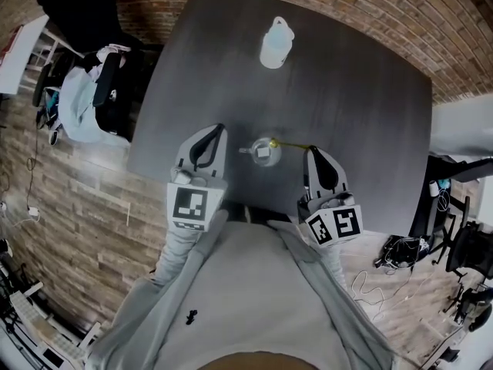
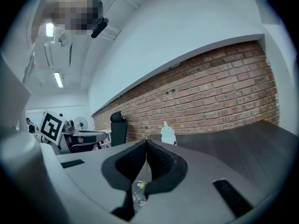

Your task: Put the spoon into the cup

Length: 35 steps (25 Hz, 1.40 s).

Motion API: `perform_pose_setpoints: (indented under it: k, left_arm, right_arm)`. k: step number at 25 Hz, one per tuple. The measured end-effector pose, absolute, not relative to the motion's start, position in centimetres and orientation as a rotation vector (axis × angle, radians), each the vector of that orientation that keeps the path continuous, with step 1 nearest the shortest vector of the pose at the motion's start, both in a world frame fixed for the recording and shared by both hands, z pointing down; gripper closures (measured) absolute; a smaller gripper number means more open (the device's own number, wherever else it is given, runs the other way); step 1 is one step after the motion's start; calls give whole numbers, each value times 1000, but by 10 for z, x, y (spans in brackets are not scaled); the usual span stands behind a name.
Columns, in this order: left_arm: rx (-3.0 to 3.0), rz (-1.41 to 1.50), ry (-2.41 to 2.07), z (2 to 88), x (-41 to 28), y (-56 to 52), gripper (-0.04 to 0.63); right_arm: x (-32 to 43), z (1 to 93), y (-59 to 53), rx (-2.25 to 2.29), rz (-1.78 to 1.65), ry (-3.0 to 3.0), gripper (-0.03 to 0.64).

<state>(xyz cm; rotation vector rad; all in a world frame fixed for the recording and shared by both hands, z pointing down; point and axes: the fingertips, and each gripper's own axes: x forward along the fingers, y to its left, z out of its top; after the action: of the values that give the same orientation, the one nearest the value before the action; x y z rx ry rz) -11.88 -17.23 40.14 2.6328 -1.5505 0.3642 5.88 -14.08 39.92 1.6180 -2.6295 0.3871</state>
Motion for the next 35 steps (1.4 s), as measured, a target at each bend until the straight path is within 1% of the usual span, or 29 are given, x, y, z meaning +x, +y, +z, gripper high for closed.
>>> perform_pose_setpoints:
  k: [13, 28, 35]
  left_arm:
    - [2596, 383, -1479, 427, -107, -172, 577]
    - [2529, 433, -1487, 446, -105, -173, 576]
    - [2515, 438, -1505, 448, -107, -171, 576]
  right_arm:
    - [35, 447, -138, 1494, 517, -2594, 597]
    - [42, 493, -149, 1479, 700, -2556, 597]
    - [38, 502, -154, 1427, 713, -2568, 597]
